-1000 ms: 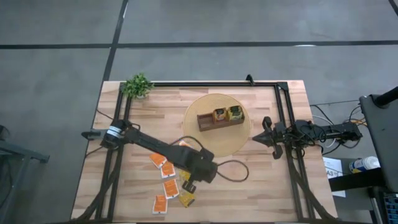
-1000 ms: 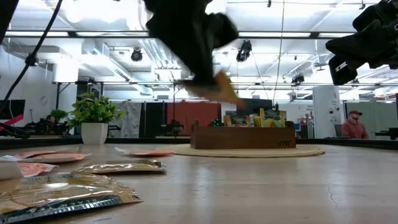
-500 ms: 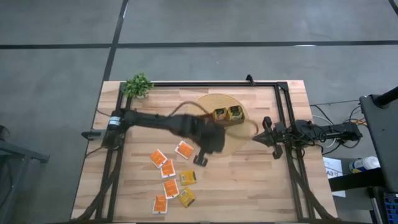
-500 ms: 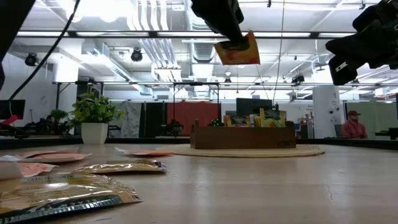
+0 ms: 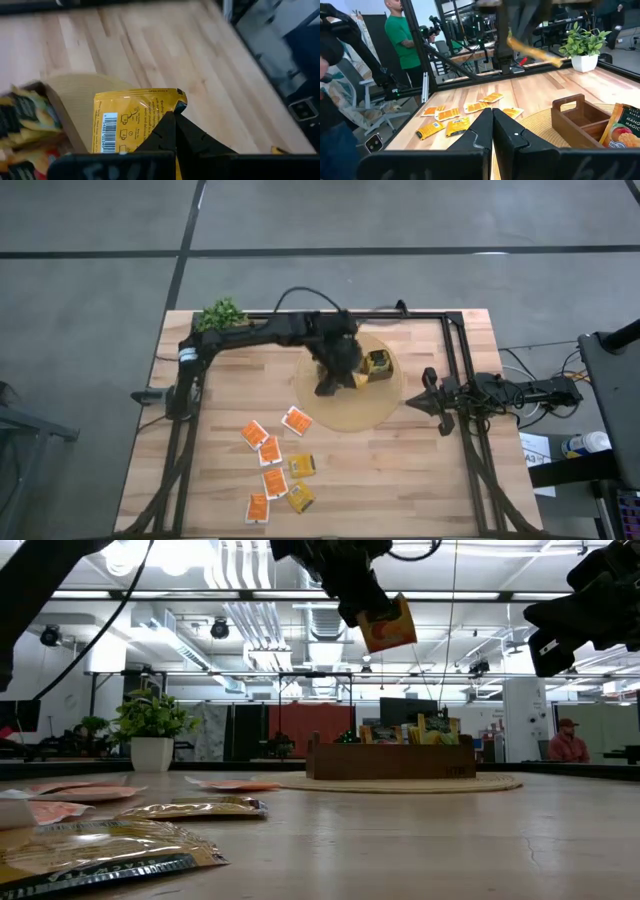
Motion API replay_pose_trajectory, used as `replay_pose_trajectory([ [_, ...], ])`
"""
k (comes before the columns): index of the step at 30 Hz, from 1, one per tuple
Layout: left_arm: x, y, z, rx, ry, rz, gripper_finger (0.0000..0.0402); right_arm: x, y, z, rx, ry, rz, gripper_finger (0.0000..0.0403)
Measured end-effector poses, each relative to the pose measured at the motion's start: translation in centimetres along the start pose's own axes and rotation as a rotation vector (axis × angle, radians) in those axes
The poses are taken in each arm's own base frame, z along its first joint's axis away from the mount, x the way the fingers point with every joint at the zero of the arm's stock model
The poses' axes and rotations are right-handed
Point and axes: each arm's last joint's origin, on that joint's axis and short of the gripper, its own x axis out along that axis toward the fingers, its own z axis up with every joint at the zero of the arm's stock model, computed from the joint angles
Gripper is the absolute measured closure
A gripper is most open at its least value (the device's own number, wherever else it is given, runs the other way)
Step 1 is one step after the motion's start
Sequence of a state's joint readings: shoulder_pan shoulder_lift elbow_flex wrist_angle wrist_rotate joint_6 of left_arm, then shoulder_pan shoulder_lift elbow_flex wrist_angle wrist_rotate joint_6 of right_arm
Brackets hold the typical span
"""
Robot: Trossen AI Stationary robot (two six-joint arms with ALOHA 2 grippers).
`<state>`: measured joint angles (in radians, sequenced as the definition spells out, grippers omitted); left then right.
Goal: Pick & Place Tea
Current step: Put the middle orange tea bag into the middle section of the wooden organizer
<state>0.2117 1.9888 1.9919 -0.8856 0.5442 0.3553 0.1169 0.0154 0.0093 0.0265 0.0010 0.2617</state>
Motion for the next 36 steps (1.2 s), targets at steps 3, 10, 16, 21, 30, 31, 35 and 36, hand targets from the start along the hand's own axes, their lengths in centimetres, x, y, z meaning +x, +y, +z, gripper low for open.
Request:
replay_pose_trajectory([
  [3,-1.4,1.9,-0.4,-0.012,-0.063,-0.033,0.0402,0.0,0.0,0.0,0.0,0.0,0.0,0.0394],
  [10,-4.0,4.9,-1.5,-0.074,-0.173,-0.126,0.0402,0.0,0.0,0.0,0.0,0.0,0.0,0.0394],
  [16,-4.9,7.2,-2.8,-0.17,-0.233,-0.225,0.0402,0.0,0.0,0.0,0.0,0.0,0.0,0.0394],
  [21,-4.4,9.3,-3.7,-0.25,-0.26,-0.232,0.0401,0.0,0.0,0.0,0.0,0.0,0.0,0.0394],
  [30,-0.9,12.9,-5.6,-0.461,-0.272,-0.314,0.0401,0.0,0.0,0.0,0.0,-0.001,0.0,0.0394],
  [31,-0.4,13.2,-6.0,-0.484,-0.266,-0.322,0.0401,0.0,0.0,0.0,0.0,0.0,0.001,0.0394],
  [35,1.6,14.5,-7.1,-0.557,-0.262,-0.382,0.0401,0.0,0.0,0.0,0.0,0.0,0.0,0.0394],
  [36,1.9,14.7,-7.2,-0.57,-0.262,-0.386,0.0401,0.0,0.0,0.0,0.0,0.0,0.0,0.0394],
])
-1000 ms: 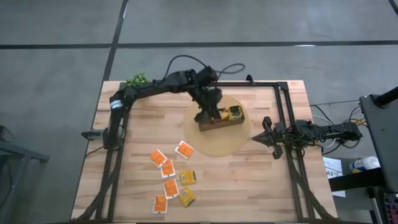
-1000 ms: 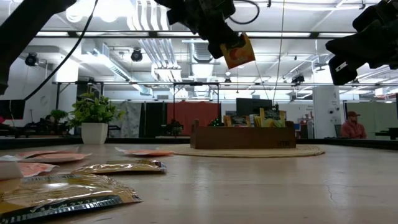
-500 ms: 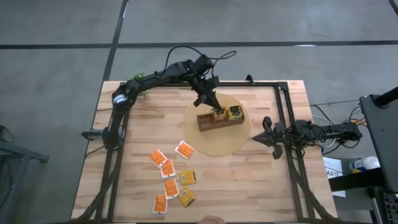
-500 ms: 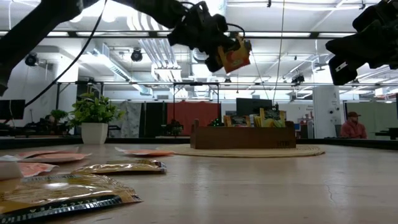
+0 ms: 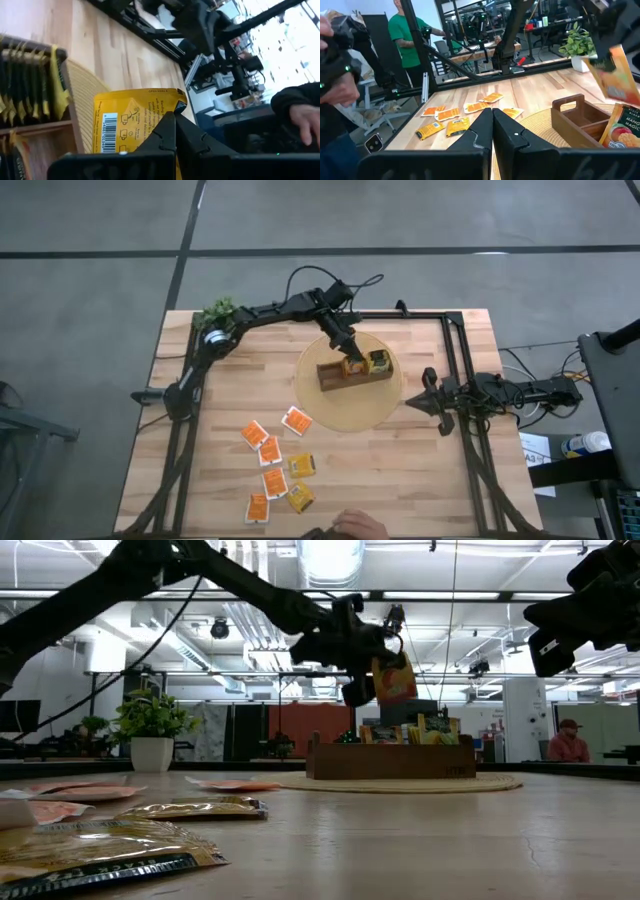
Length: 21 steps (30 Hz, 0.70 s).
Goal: Pick & Place Tea
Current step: Put the middle orange tea bag into the middle section of the wooden organizer
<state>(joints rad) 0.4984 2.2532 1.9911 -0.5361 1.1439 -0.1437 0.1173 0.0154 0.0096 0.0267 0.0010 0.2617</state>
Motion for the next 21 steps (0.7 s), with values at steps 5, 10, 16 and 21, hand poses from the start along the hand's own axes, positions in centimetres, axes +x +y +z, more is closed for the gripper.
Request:
replay_pose_trajectory([
  [5,0.4,1.2,-0.2,-0.047,-0.003,-0.008,0.0401,0.0,0.0,0.0,0.0,-0.001,0.0,0.0394],
  [10,0.3,1.5,-0.3,-0.069,-0.001,-0.018,0.0401,0.0,0.0,0.0,0.0,0.0,0.0,0.0394],
  [16,0.2,2.6,-0.7,-0.122,0.002,-0.019,0.0401,0.0,0.0,0.0,0.0,0.0,0.0,0.0394],
  [21,0.1,3.3,-1.0,-0.144,0.005,-0.02,0.0401,0.0,0.0,0.0,0.0,0.0,0.0,0.0394],
])
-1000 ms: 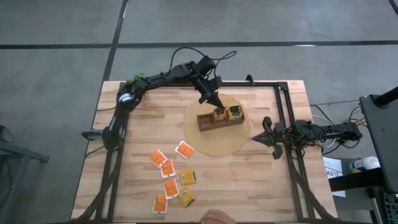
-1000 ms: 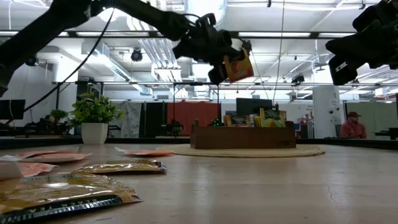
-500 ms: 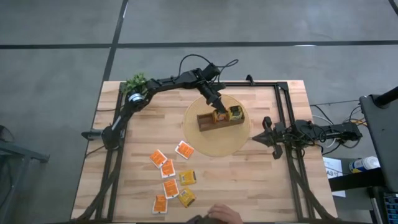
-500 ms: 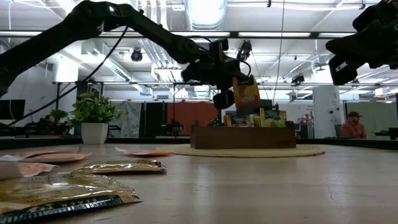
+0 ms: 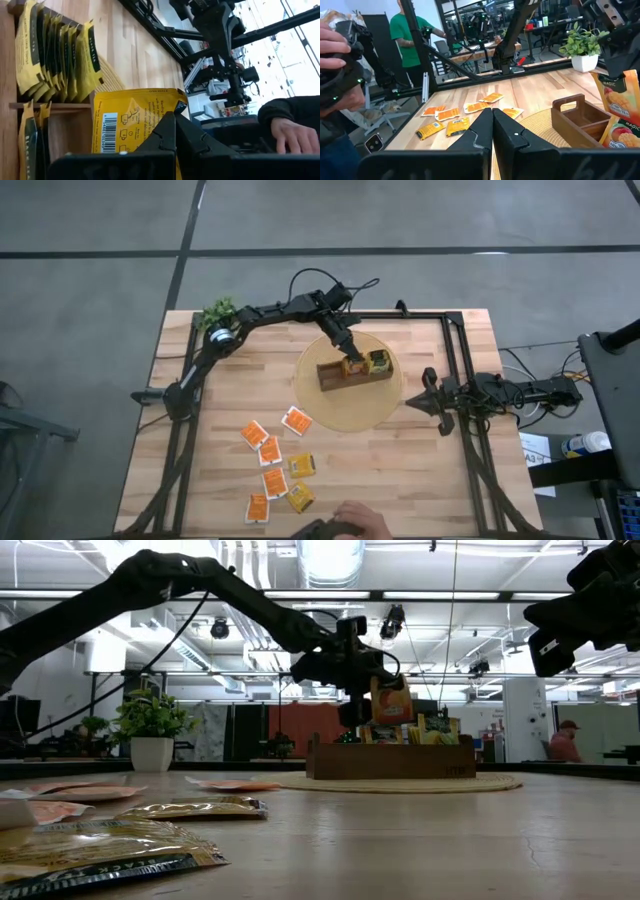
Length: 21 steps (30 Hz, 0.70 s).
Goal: Pick & Place Tea
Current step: Put the middle orange tea bag into the middle section of the wooden organizer
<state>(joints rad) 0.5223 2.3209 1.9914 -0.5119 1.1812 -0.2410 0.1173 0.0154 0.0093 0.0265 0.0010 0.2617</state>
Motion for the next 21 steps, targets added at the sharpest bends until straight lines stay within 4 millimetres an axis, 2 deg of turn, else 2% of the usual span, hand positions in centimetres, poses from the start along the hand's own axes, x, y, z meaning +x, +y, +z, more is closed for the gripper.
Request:
replay_pose_trajectory([
  [9,-0.4,0.9,-0.5,-0.055,0.005,-0.009,0.0401,0.0,0.0,0.0,0.0,0.0,0.0,0.0394],
  [21,0.2,2.8,-1.9,-0.11,0.001,-0.044,0.0401,0.0,0.0,0.0,0.0,0.0,-0.001,0.0394],
])
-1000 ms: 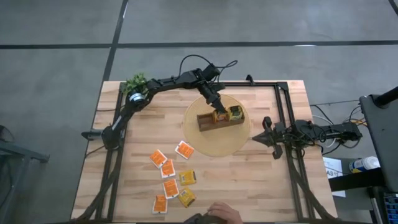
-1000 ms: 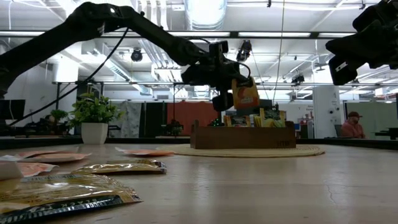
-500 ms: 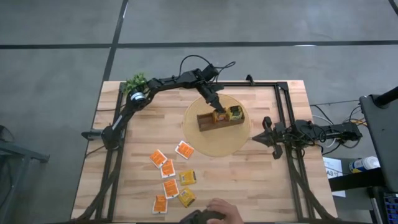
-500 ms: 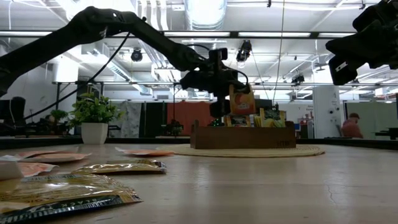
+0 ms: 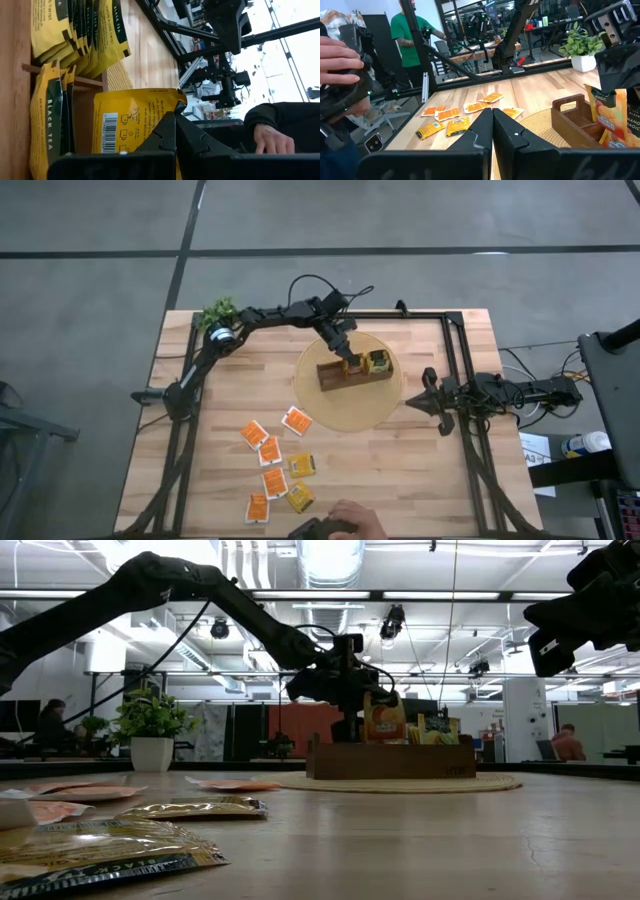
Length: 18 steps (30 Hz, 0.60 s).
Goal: Pick & Place Tea
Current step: Put the middle orange tea bag into the middle section of the wooden organizer
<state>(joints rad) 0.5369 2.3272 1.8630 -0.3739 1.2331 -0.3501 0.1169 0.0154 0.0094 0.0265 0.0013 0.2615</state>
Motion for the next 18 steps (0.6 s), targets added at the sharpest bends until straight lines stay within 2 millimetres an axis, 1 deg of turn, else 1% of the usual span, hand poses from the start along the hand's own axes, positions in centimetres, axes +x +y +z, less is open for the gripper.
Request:
replay_pose_trajectory([
  [18,0.05,0.22,0.14,0.05,-0.019,-0.007,0.0401,0.0,0.0,0.0,0.0,0.0,0.0,0.0394],
])
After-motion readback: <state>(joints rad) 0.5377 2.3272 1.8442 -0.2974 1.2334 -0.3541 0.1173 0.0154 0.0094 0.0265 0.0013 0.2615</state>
